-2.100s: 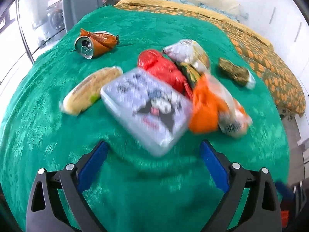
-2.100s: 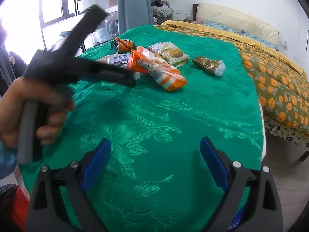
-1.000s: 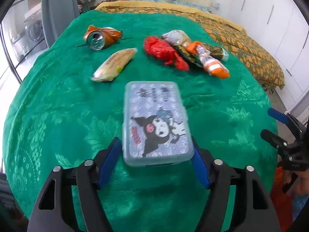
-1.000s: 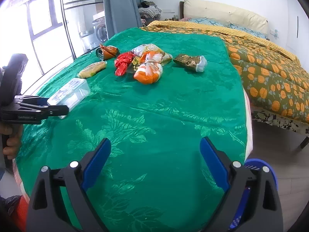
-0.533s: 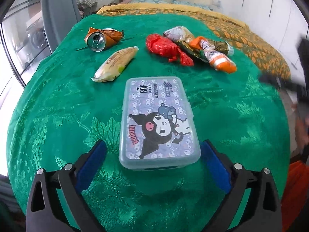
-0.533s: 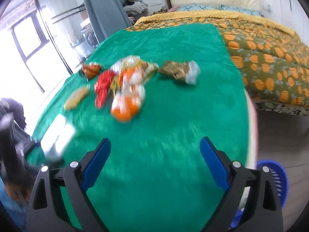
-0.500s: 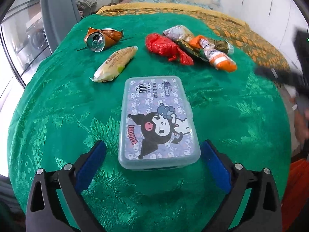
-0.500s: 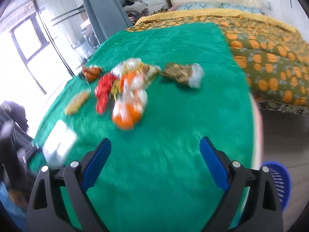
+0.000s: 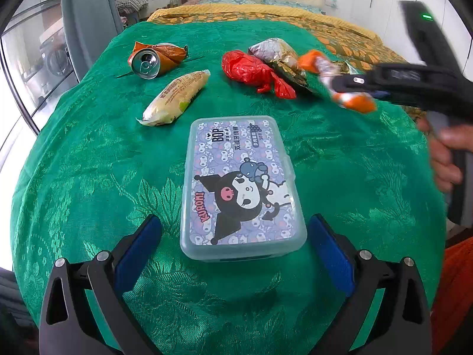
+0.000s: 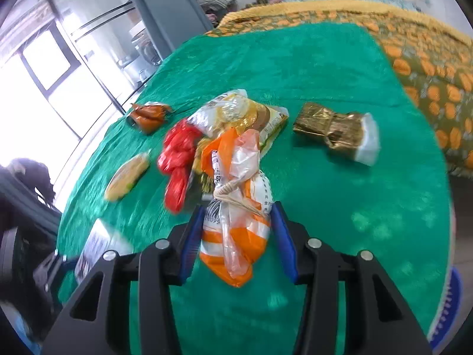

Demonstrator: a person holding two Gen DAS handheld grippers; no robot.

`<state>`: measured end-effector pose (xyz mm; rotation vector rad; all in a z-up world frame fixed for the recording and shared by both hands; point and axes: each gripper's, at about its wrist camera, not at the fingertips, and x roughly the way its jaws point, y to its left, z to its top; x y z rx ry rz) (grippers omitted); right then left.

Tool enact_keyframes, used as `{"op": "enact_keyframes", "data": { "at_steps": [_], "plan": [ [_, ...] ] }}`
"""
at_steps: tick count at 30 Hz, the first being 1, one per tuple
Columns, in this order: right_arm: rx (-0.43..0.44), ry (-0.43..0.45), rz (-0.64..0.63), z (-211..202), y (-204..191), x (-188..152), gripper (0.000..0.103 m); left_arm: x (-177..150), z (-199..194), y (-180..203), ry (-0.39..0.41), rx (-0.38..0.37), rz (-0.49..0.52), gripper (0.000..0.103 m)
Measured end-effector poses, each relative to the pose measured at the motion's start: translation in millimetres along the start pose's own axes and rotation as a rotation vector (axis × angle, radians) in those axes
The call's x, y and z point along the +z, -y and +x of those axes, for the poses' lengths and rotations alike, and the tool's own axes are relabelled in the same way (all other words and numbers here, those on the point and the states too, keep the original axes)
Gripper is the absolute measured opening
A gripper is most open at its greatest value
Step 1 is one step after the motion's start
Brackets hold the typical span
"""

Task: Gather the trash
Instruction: 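Grasp the orange-white plastic bag with the right tool while the left tool grasps the clear Kuromi box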

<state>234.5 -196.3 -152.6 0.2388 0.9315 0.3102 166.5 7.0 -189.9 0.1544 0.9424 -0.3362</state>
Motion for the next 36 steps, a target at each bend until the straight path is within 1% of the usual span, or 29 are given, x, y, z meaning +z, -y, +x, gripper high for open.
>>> {"op": "enact_keyframes", "data": {
  "at_steps": [2, 4, 7, 9, 11, 12, 14, 16, 18, 26, 36],
  "plan": [
    [-0.022, -0.020, -0.036, -15.1, -3.9, -10.7, 0.045, 0.1, 0.1, 0.1, 0.000, 0.000, 0.000, 0.097],
    [-0.066, -0.076, -0.083, -30.3, -9.3, -28.2, 0.045, 0.0, 0.0, 0.1, 0.000, 0.000, 0.000, 0.097],
    [-0.100, -0.134, -0.123, -46.3, -16.8, -60.2, 0.046, 0.2, 0.2, 0.3, 0.000, 0.000, 0.000, 0.097],
    [-0.133, -0.124, -0.150, -50.6, -23.8, -77.2, 0.045, 0.0, 0.0, 0.3, 0.000, 0.000, 0.000, 0.097],
    [-0.157, -0.103, -0.162, -44.8, -31.2, -88.3, 0.047, -0.1, 0.1, 0.5, 0.000, 0.002, 0.000, 0.097],
    [-0.164, -0.093, -0.161, -43.2, -31.1, -91.3, 0.056, -0.3, 0.1, 0.5, 0.000, 0.003, 0.001, 0.097],
    [-0.167, -0.074, -0.155, -37.2, -32.2, -98.4, 0.069, -0.3, -0.1, 0.0, 0.000, 0.004, 0.001, 0.097],
    [-0.181, -0.053, -0.162, -35.2, -33.6, -100.8, 0.071, -0.3, -0.1, 0.0, 0.000, 0.004, 0.001, 0.097],
    [-0.198, -0.042, -0.181, -33.4, -36.0, -101.4, 0.074, -0.2, 0.1, 0.0, 0.000, 0.004, 0.001, 0.097],
    [-0.212, -0.009, -0.190, -30.3, -40.3, -105.5, 0.080, -0.3, -0.1, 0.3, 0.000, 0.004, 0.001, 0.097],
    [-0.209, 0.006, -0.196, -30.3, -41.0, -108.5, 0.081, -0.3, -0.4, 0.6, 0.000, 0.005, 0.002, 0.097]
  ]
}}
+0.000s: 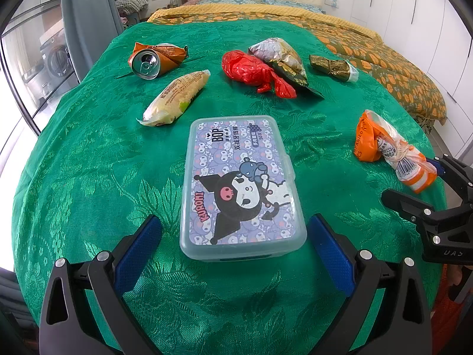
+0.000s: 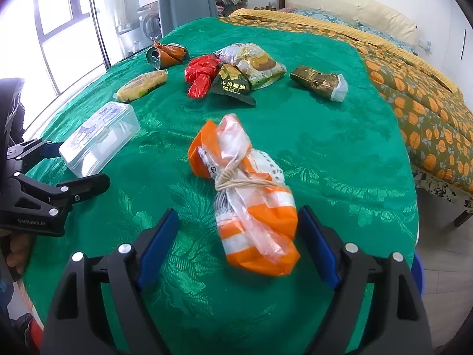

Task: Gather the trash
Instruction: 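Grasp the orange-white plastic bag with the right tool while the left tool grasps the clear Kuromi box, then carry both items over the blue wastebasket and open both tools to drop them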

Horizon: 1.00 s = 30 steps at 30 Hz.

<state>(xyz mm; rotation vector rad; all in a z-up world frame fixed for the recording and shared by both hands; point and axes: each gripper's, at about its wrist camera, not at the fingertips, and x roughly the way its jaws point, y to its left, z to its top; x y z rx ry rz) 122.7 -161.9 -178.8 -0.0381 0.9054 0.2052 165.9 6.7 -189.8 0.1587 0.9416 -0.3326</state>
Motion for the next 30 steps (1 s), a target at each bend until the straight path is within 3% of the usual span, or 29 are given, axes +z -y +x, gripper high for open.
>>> {"op": "enact_keyframes", "data": {
  "at_steps": [3, 9, 14, 16, 17, 18, 24, 30],
  "plan": [
    [0.027, -0.030, -0.002, -1.5, 3.0, 2.6, 0.080, -0.3, -1.6, -1.5, 0.004, -0.014, -0.006, 0.097],
    [0.090, -0.057, -0.010, -15.4, 14.3, 16.6, 0.080, 5.0, -12.6, -7.4, -0.009, -0.145, -0.010, 0.097],
    [0.120, -0.123, -0.056, -3.8, 10.5, 39.6, 0.080, 24.2, -6.1, 0.0, -0.037, -0.108, 0.036, 0.097],
    [0.125, -0.162, -0.078, 5.7, 9.4, 44.4, 0.064, 30.1, -1.4, -1.6, -0.053, -0.094, 0.039, 0.088],
    [0.136, -0.176, -0.078, 8.7, 10.5, 44.9, 0.046, 32.3, 0.2, -1.4, -0.060, -0.094, 0.038, 0.079],
    [0.135, -0.185, -0.068, 10.3, 13.0, 45.2, 0.046, 33.6, 1.5, -1.9, -0.065, -0.096, 0.037, 0.067],
    [0.153, -0.104, 0.020, -18.0, 36.1, 36.7, 0.045, 33.0, -7.2, 1.8, -0.038, -0.107, 0.004, 0.062],
    [0.085, -0.035, 0.201, -55.8, 117.0, 15.0, 0.045, 39.4, -23.3, 48.8, 0.004, -0.206, 0.025, 0.062]
  ]
}}
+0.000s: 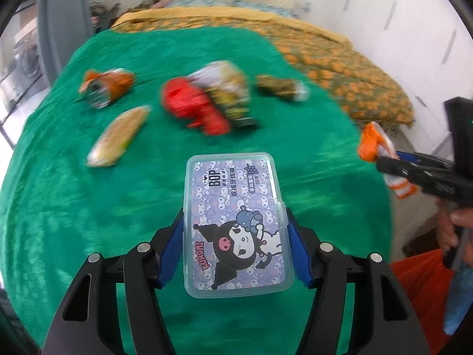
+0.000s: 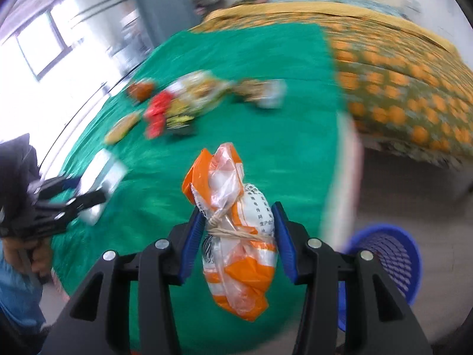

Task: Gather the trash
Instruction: 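Carry both items over the blue wastebasket and open both tools to drop them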

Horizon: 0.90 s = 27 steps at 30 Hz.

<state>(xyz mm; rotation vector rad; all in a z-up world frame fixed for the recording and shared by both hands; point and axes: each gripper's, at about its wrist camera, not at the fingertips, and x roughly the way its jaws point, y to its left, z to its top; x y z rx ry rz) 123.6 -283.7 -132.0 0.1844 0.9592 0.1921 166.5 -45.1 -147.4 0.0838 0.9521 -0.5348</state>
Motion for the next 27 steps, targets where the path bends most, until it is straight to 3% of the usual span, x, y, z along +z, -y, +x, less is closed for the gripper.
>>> {"op": "enact_keyframes", "data": {
  "at_steps": [8, 14, 20, 27],
  "plan": [
    [-0.221, 0.031, 0.193, -39.9, 132.7, -28.7, 0.045, 28.2, 13.8, 128.8, 0.004, -0.218, 0.111, 0.062],
    [-0.315, 0.008, 0.339, -36.3, 208.4, -76.3, 0.046, 29.8, 59.3, 230.2, -0.070, -0.317, 0.173, 0.062],
    [-0.297, -0.003, 0.432, -36.9, 245.8, -93.7, 0.046, 18.6, 124.8, 301.0, -0.147, -0.304, 0.224, 0.062],
    [-0.265, -0.004, 0.515, -34.9, 277.5, -106.3, 0.046, 8.0, 195.1, 330.9, -0.212, -0.278, 0.219, 0.062]
  ]
}}
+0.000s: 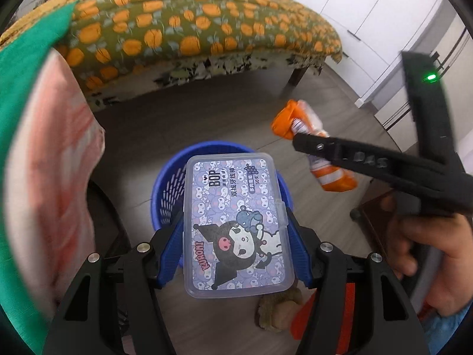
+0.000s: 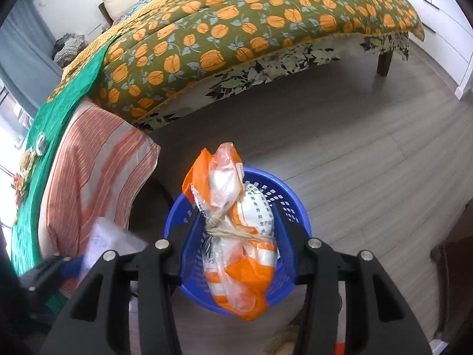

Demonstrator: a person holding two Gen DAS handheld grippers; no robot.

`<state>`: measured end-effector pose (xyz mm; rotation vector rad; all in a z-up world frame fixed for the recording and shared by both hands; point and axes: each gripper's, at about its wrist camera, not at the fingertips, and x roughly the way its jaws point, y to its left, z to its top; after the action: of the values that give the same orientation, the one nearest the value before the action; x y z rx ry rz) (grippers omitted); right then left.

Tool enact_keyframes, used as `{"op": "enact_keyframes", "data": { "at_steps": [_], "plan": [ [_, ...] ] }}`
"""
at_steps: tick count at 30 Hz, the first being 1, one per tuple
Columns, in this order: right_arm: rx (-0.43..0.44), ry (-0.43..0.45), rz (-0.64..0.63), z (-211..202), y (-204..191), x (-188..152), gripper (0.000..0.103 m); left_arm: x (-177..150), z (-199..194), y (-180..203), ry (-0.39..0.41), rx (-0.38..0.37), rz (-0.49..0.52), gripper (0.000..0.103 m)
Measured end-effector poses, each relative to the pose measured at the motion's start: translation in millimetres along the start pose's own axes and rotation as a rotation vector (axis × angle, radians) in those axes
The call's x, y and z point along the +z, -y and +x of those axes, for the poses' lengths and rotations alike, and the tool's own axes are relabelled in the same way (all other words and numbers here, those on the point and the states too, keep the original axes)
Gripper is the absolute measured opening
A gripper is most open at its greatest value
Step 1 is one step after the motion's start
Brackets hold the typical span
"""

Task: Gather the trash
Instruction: 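Carry both items over the blue wastebasket and open both tools to drop them, then move both tools back over the green cloth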

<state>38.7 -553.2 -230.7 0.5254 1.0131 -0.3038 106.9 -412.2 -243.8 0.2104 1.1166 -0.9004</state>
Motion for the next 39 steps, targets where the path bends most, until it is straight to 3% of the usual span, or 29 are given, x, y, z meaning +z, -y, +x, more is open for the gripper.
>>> {"op": "enact_keyframes", "data": {
  "at_steps": [4, 5, 6, 9, 13, 17, 21, 24, 28, 34, 39],
  "plan": [
    [0.019, -0.001, 0.033, 10.0, 12.0, 5.3, 0.047, 1.4, 27.2, 1.2, 0.004, 0.005, 0.019, 0.064],
    [0.027, -0.002, 0.042, 12.8, 14.4, 6.3, 0.054, 2.7, 36.1, 1.0, 0.000, 0.010, 0.021, 0.071],
    [0.039, -0.006, 0.052, 15.7, 17.0, 7.2, 0.070, 6.4, 45.5, 0.1, -0.007, 0.029, 0.018, 0.081],
    [0.038, 0.004, 0.084, 13.0, 22.2, 8.6, 0.073, 11.6, 50.8, -6.2, -0.002, 0.055, -0.004, 0.081],
    [0.009, 0.059, 0.105, -7.0, 20.3, 14.0, 0.074, 9.7, 15.2, -5.7, 0.048, 0.031, -0.019, 0.082],
    [-0.007, 0.112, 0.090, -25.9, 3.1, 15.0, 0.084, -2.0, -47.5, 4.2, 0.136, 0.002, 0.024, 0.086],
    [-0.040, 0.180, -0.026, -46.0, -43.7, 8.0, 0.087, -26.8, -111.3, -2.5, 0.203, 0.011, 0.068, 0.090],
    [-0.035, 0.233, -0.159, -58.3, -93.2, -4.3, 0.088, -52.8, -148.7, -29.0, 0.218, 0.049, 0.062, 0.091],
    [0.013, 0.282, -0.332, -66.1, -172.2, -33.5, 0.091, -92.4, -186.3, -93.6, 0.215, 0.183, -0.017, 0.091],
    [0.133, 0.221, -0.518, -53.2, -281.6, -84.8, 0.093, -133.6, -231.3, -194.3, 0.216, 0.368, -0.142, 0.092],
    [0.145, 0.164, -0.638, -31.6, -361.4, -107.1, 0.093, -142.2, -256.7, -268.2, 0.205, 0.524, -0.233, 0.093]
  ]
}}
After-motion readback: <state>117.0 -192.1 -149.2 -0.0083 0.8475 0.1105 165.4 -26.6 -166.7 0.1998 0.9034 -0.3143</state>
